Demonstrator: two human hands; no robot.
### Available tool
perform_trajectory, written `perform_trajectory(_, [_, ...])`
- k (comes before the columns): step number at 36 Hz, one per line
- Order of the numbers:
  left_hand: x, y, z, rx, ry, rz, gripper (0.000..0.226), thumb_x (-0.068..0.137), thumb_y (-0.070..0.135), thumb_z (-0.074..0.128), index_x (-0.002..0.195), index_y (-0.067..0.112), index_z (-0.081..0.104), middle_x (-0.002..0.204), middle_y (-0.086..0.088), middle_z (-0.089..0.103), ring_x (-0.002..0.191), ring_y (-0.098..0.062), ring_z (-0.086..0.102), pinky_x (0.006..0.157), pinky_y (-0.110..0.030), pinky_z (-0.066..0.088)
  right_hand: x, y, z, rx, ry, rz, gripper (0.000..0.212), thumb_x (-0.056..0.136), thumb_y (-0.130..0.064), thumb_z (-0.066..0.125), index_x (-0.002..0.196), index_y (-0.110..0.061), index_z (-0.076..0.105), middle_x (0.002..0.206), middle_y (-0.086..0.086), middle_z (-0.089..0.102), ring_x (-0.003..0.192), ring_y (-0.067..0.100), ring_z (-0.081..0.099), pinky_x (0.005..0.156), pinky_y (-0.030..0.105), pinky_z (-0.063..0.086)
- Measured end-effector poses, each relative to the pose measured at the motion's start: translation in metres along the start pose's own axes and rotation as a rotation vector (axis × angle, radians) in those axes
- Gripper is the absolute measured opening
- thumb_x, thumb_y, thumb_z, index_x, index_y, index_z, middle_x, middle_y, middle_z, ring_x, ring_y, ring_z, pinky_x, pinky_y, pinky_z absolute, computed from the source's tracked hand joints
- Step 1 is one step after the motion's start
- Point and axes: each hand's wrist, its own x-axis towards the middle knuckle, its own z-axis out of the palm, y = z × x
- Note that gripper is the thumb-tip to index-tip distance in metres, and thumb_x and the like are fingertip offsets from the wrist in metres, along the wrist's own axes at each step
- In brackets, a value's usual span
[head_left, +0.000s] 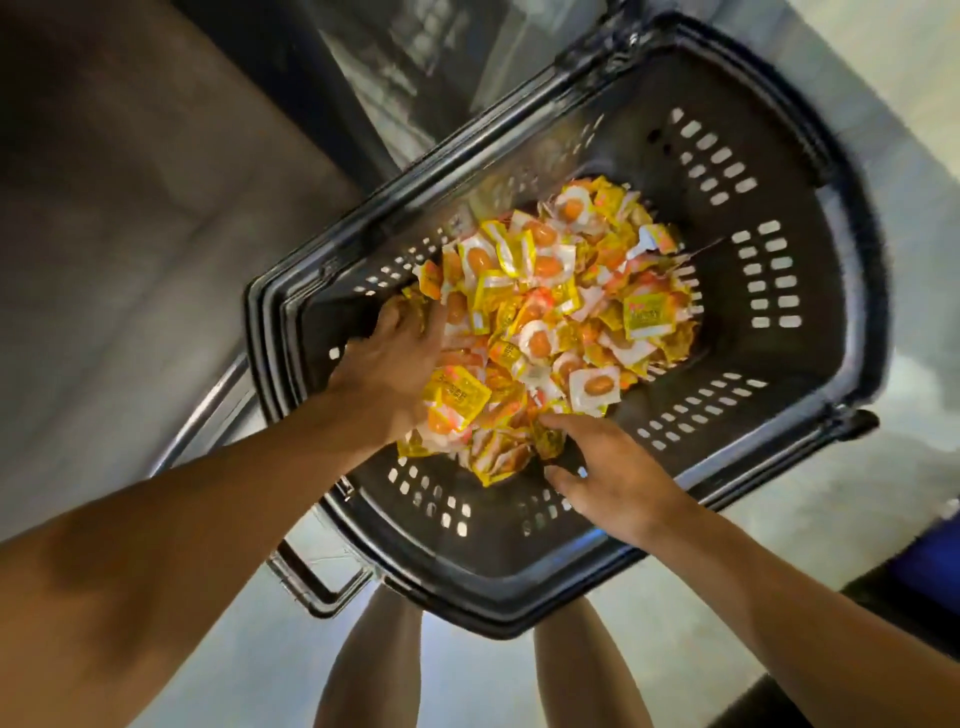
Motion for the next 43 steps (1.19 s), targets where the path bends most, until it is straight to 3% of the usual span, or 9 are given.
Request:
perform_trajectory(5, [-0.033, -0.008, -0.016, -0.492, -0.044, 0.042, 0.070, 0.073, 0.040, 0.086, 0.135, 0.025, 0.058, 0.132, 0.000, 0.054, 0.130, -0.021, 0.045, 0.109, -0.036, 0.038, -0.017, -0.011, -0.014, 0.020, 0.017, -0.011, 0.053, 0.095, -0.026, 0.068, 0.146, -0.025, 0.051, 0.145, -0.002, 0.055, 0.136, 0.015, 0.047, 0.107, 0.014, 0.030])
perform_trajectory(8, [-0.048, -0.009, -0.015, -0.725, 0.017, -0.069, 0.056, 0.066, 0.040, 0.090, 0.118, 0.032, 0.069, 0.093, 0.009, 0.056, 0.095, -0.010, 0.057, 0.083, -0.017, 0.044, -0.016, -0.011, -0.018, 0.039, 0.040, 0.032, 0.048, 0.093, -0.023, 0.070, 0.139, -0.023, 0.056, 0.137, 0.001, 0.061, 0.124, 0.019, 0.057, 0.094, 0.012, 0.033])
perform_trajectory(13, [-0.044, -0.009, 0.008, -0.823, 0.032, -0.215, 0.047, 0.075, 0.029, 0.084, 0.119, 0.028, 0.067, 0.111, -0.005, 0.058, 0.106, -0.025, 0.060, 0.091, -0.032, 0.049, 0.008, -0.004, -0.018, 0.211, 0.042, 0.208, 0.057, 0.094, -0.024, 0.071, 0.146, -0.020, 0.048, 0.139, 0.005, 0.061, 0.129, 0.025, 0.055, 0.107, 0.033, 0.043])
perform_trajectory(19, [-0.026, -0.006, 0.028, -1.327, -0.020, -0.268, 0.040, 0.078, 0.011, 0.081, 0.104, 0.029, 0.057, 0.103, 0.007, 0.072, 0.106, -0.021, 0.068, 0.096, -0.040, 0.053, 0.058, -0.006, -0.028, 0.438, 0.249, 0.206, 0.065, 0.091, -0.021, 0.073, 0.148, -0.014, 0.043, 0.138, 0.005, 0.059, 0.128, 0.024, 0.056, 0.105, 0.024, 0.041])
perform_trajectory(22, [-0.015, -0.005, 0.039, -1.336, 0.036, -0.337, 0.032, 0.080, 0.014, 0.081, 0.097, 0.030, 0.058, 0.087, 0.018, 0.072, 0.101, -0.011, 0.068, 0.082, -0.033, 0.055, 0.086, -0.013, -0.040, 0.426, 0.394, 0.145, 0.071, 0.090, -0.021, 0.075, 0.151, -0.014, 0.040, 0.142, 0.000, 0.051, 0.132, 0.015, 0.047, 0.101, 0.011, 0.032])
perform_trajectory(28, [0.005, 0.001, 0.057, -1.286, 0.012, -0.402, 0.067, 0.088, 0.016, 0.075, 0.145, 0.027, 0.042, 0.133, -0.003, 0.063, 0.126, -0.026, 0.057, 0.105, -0.052, 0.047, 0.137, -0.032, -0.053, 0.236, 0.427, -0.042, 0.105, 0.075, -0.025, 0.088, 0.158, -0.012, 0.025, 0.157, 0.012, 0.036, 0.147, 0.024, 0.032, 0.122, 0.033, 0.026])
perform_trajectory(34, [0.018, -0.001, 0.078, -1.233, 0.048, -0.394, 0.056, 0.085, 0.007, 0.073, 0.136, 0.024, 0.057, 0.124, -0.002, 0.069, 0.119, -0.024, 0.063, 0.101, -0.047, 0.051, 0.172, -0.039, -0.046, 0.082, 0.441, 0.099, 0.140, 0.060, -0.048, 0.094, 0.162, -0.025, 0.001, 0.169, 0.003, 0.007, 0.154, 0.036, 0.011, 0.124, 0.051, 0.015])
perform_trajectory(39, [0.022, -0.003, 0.085, -1.223, 0.048, -0.378, 0.053, 0.086, 0.008, 0.073, 0.134, 0.022, 0.057, 0.122, -0.003, 0.069, 0.118, -0.026, 0.063, 0.098, -0.050, 0.052, 0.171, -0.036, -0.039, -0.202, 0.642, 0.079, 0.107, 0.058, -0.060, 0.088, 0.146, -0.020, 0.043, 0.153, 0.011, 0.044, 0.146, 0.035, 0.029, 0.117, 0.047, 0.018])
perform_trajectory(43, [0.017, -0.002, 0.082, -1.175, 0.040, -0.360, 0.053, 0.088, 0.012, 0.072, 0.136, 0.023, 0.055, 0.123, -0.002, 0.069, 0.119, -0.027, 0.062, 0.100, -0.050, 0.051, 0.166, -0.035, -0.049, -0.145, 0.534, 0.015, 0.074, 0.066, -0.054, 0.088, 0.124, -0.015, 0.062, 0.124, 0.011, 0.065, 0.121, 0.032, 0.056, 0.103, 0.044, 0.045])
